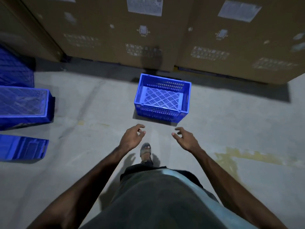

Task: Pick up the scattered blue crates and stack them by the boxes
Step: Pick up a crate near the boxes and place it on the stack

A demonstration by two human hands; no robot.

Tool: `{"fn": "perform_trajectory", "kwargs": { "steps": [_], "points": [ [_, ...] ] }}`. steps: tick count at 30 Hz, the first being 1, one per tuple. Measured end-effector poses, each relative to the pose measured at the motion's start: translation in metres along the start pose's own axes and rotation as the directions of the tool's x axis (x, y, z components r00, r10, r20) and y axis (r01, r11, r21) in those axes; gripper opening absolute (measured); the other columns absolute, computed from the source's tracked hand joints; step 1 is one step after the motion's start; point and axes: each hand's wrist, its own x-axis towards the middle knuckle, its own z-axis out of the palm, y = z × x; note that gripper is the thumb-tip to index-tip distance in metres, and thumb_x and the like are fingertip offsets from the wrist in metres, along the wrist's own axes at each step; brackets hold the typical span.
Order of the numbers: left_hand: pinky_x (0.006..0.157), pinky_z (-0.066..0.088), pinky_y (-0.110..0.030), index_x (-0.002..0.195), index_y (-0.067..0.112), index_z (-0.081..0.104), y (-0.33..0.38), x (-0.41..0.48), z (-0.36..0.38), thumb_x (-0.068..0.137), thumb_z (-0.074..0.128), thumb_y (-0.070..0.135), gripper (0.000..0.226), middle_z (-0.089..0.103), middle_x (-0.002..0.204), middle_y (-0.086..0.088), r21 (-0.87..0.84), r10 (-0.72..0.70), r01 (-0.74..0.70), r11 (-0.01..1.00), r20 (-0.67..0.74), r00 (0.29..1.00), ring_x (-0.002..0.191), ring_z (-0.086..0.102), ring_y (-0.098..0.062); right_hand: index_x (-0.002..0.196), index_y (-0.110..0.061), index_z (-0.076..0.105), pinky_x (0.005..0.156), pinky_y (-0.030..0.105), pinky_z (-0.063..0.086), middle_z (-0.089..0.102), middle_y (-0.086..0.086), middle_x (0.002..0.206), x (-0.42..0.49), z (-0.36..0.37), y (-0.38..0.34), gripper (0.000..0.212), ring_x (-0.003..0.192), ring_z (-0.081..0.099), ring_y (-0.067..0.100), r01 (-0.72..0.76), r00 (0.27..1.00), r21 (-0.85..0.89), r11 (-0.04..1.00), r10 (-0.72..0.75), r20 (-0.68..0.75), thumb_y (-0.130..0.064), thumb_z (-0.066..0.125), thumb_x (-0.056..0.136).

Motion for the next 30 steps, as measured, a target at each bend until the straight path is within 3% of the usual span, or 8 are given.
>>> {"fn": "perform_trajectory", "kwargs": {
  "steps": [3, 7, 18, 23, 26, 28, 30],
  "points": [
    [0.086, 0.053, -0.032, 0.121, 0.025, 0.068, -0.018, -0.032, 0.014, 0.099, 0.061, 0.034, 0.024, 0.074, 0.105, -0.001, 0.013, -0.097, 0.097, 0.995, 0.001, 0.995, 0.098, 0.068, -0.022, 0.136, -0.024, 0.056, 0.095, 0.035, 0.045, 0.067, 0.007, 0.129, -0.022, 0.014, 0.023, 0.049, 0.121, 0.06, 0.027, -0.008, 0.992, -0.083, 0.997, 0.018, 0.126, -0.056, 0.05, 0.099],
    [0.082, 0.049, -0.029, 0.118, 0.022, 0.07, -0.04, -0.094, 0.046, 0.1, 0.062, 0.033, 0.023, 0.073, 0.102, -0.003, 0.003, -0.228, 0.228, 0.974, -0.043, 0.973, 0.098, 0.068, -0.022, 0.136, -0.023, 0.056, 0.096, 0.036, 0.045, 0.068, 0.007, 0.126, -0.054, 0.03, 0.058, 0.048, 0.118, 0.06, 0.028, -0.052, 0.978, -0.106, 0.993, 0.072, 0.194, -0.055, 0.049, 0.1],
    [0.081, 0.053, -0.031, 0.104, 0.036, 0.068, -0.095, -0.291, 0.096, 0.087, 0.051, 0.053, 0.029, 0.074, 0.09, 0.006, -0.173, -0.439, 0.411, 0.895, -0.177, 0.881, 0.088, 0.067, -0.016, 0.13, -0.024, 0.059, 0.095, 0.038, 0.048, 0.072, 0.004, 0.114, -0.112, 0.081, 0.075, 0.047, 0.115, 0.061, 0.027, 0.104, 0.924, -0.29, 0.951, 0.015, 0.381, -0.057, 0.051, 0.098],
    [0.076, 0.046, -0.03, 0.097, 0.032, 0.07, -0.145, -0.379, 0.107, 0.08, 0.052, 0.053, 0.033, 0.073, 0.093, 0.002, -0.377, -0.643, 0.538, 0.754, -0.256, 0.722, 0.091, 0.066, -0.022, 0.132, -0.02, 0.059, 0.095, 0.037, 0.047, 0.071, 0.008, 0.12, -0.13, 0.111, 0.041, 0.048, 0.115, 0.062, 0.029, 0.219, 0.894, -0.391, 0.894, -0.024, 0.447, -0.055, 0.05, 0.099],
    [0.067, 0.045, -0.027, 0.085, 0.035, 0.065, -0.175, -0.435, 0.117, 0.093, 0.064, 0.039, 0.009, 0.076, 0.085, -0.002, -0.491, -0.741, 0.579, 0.651, -0.247, 0.624, 0.085, 0.072, -0.026, 0.134, -0.018, 0.058, 0.096, 0.037, 0.047, 0.07, 0.01, 0.123, -0.141, 0.14, 0.009, 0.051, 0.116, 0.062, 0.029, 0.294, 0.876, -0.443, 0.847, -0.053, 0.479, -0.055, 0.05, 0.1],
    [0.056, 0.041, -0.015, 0.092, 0.029, 0.068, -0.193, -0.469, 0.119, 0.097, 0.067, 0.022, 0.009, 0.078, 0.085, -0.012, -0.506, -0.785, 0.619, 0.601, -0.23, 0.575, 0.075, 0.071, -0.025, 0.135, -0.017, 0.057, 0.094, 0.036, 0.047, 0.07, 0.011, 0.125, -0.15, 0.168, -0.019, 0.052, 0.116, 0.063, 0.03, 0.348, 0.859, -0.465, 0.814, -0.079, 0.505, -0.054, 0.049, 0.101],
    [0.054, 0.036, -0.007, 0.104, 0.011, 0.074, -0.213, -0.501, 0.12, 0.097, 0.067, 0.014, 0.01, 0.076, 0.094, -0.021, -0.554, -0.818, 0.618, 0.558, -0.239, 0.524, 0.069, 0.063, -0.02, 0.135, -0.016, 0.058, 0.093, 0.035, 0.047, 0.07, 0.011, 0.123, -0.161, 0.202, -0.048, 0.052, 0.115, 0.063, 0.029, 0.386, 0.845, -0.479, 0.789, -0.094, 0.527, -0.054, 0.049, 0.101]
  ]
}}
